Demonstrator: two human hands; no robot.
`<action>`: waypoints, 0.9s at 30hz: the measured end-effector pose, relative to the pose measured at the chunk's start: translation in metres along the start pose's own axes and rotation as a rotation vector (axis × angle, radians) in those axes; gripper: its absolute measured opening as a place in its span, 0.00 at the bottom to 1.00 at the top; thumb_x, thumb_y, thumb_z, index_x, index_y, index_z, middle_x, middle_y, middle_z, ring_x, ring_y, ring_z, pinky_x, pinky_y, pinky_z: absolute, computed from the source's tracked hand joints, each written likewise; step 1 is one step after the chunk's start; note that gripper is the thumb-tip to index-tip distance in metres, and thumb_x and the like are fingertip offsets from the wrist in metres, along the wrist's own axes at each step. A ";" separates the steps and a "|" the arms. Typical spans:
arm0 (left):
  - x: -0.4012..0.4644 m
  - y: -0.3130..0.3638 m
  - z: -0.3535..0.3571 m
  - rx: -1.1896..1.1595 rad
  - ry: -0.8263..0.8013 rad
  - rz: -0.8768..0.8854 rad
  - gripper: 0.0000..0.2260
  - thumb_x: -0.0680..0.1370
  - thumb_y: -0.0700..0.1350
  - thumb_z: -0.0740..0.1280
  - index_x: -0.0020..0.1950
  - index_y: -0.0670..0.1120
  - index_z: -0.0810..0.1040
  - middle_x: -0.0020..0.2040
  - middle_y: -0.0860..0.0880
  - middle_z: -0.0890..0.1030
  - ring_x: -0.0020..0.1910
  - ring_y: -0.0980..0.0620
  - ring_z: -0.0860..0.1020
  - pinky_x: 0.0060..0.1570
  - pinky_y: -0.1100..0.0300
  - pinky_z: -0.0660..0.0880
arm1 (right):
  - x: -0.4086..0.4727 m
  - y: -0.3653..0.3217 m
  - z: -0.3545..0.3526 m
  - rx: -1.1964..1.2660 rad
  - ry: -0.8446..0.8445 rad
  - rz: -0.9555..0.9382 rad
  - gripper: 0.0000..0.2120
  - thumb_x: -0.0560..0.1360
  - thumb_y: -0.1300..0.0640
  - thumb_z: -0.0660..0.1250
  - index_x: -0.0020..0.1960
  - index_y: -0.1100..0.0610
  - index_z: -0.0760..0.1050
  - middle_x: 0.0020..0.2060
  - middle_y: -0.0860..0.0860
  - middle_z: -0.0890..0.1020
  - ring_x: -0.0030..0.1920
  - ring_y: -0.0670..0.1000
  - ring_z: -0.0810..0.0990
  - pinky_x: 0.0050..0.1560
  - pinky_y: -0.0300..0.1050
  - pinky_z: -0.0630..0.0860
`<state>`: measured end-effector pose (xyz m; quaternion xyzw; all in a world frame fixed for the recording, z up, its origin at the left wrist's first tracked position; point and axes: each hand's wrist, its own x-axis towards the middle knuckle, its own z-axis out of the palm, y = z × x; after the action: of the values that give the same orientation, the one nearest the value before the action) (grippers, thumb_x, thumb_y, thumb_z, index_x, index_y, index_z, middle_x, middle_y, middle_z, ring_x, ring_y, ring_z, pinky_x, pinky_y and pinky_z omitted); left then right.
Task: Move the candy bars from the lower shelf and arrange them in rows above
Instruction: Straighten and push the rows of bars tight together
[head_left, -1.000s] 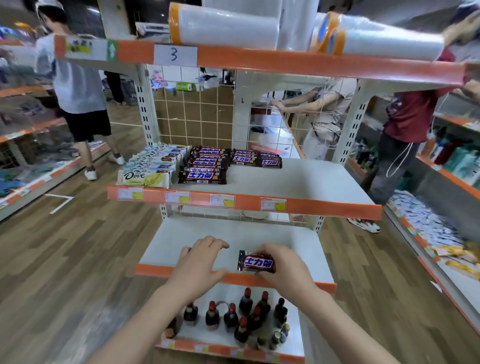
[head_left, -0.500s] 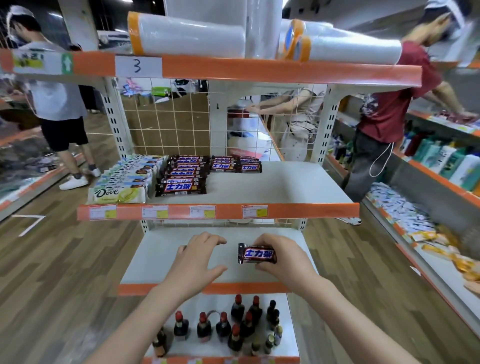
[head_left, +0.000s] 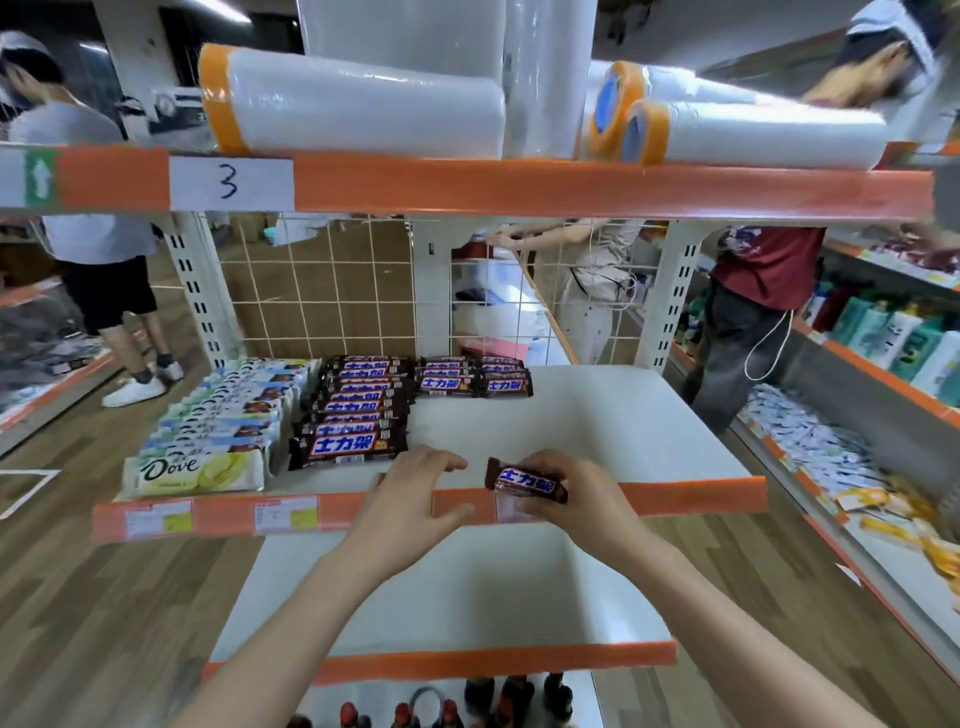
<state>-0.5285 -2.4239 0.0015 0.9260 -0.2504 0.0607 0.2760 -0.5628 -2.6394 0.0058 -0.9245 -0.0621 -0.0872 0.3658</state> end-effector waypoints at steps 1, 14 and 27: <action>0.010 -0.004 0.000 -0.013 0.008 0.008 0.21 0.71 0.60 0.64 0.62 0.56 0.71 0.58 0.57 0.72 0.58 0.58 0.69 0.58 0.55 0.67 | 0.011 0.003 0.001 0.023 0.003 0.005 0.13 0.70 0.55 0.74 0.53 0.50 0.78 0.44 0.43 0.82 0.45 0.47 0.80 0.47 0.46 0.75; 0.122 -0.048 0.014 0.070 0.000 -0.001 0.18 0.75 0.56 0.64 0.64 0.57 0.68 0.62 0.59 0.70 0.64 0.58 0.65 0.63 0.56 0.65 | 0.137 0.058 0.022 -0.150 0.111 -0.033 0.17 0.66 0.48 0.68 0.54 0.48 0.77 0.48 0.44 0.82 0.51 0.52 0.77 0.53 0.53 0.73; 0.168 -0.058 0.047 0.073 0.038 -0.041 0.18 0.76 0.56 0.62 0.65 0.60 0.66 0.63 0.60 0.67 0.66 0.59 0.63 0.65 0.60 0.57 | 0.195 0.086 0.039 -0.194 0.406 -0.204 0.19 0.59 0.55 0.72 0.50 0.49 0.76 0.43 0.51 0.83 0.42 0.56 0.81 0.39 0.45 0.76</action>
<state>-0.3552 -2.4794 -0.0239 0.9391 -0.2235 0.0819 0.2480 -0.3522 -2.6649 -0.0385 -0.9078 -0.0715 -0.3133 0.2695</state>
